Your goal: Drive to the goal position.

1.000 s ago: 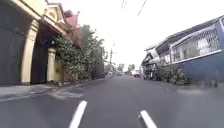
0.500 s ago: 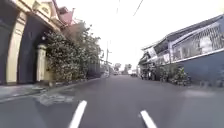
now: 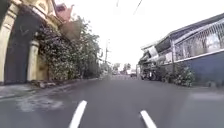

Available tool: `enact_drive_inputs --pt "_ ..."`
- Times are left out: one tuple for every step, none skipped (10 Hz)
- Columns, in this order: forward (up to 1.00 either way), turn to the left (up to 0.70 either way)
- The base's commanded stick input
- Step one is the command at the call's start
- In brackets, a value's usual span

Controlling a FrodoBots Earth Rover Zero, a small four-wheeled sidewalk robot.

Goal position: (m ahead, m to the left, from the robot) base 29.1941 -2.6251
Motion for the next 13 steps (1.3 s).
enact_drive_inputs --pt "1.00 0.00" --pt "1.00 0.00" --pt "1.00 0.00" --pt "1.00 0.00" --pt "1.00 0.00" --pt "1.00 0.00" --pt "1.00 0.00" --pt "1.00 0.00" --pt "1.00 0.00" --pt "1.00 0.00" --pt "1.00 0.00" --pt "1.00 0.00" --pt "1.00 0.00"
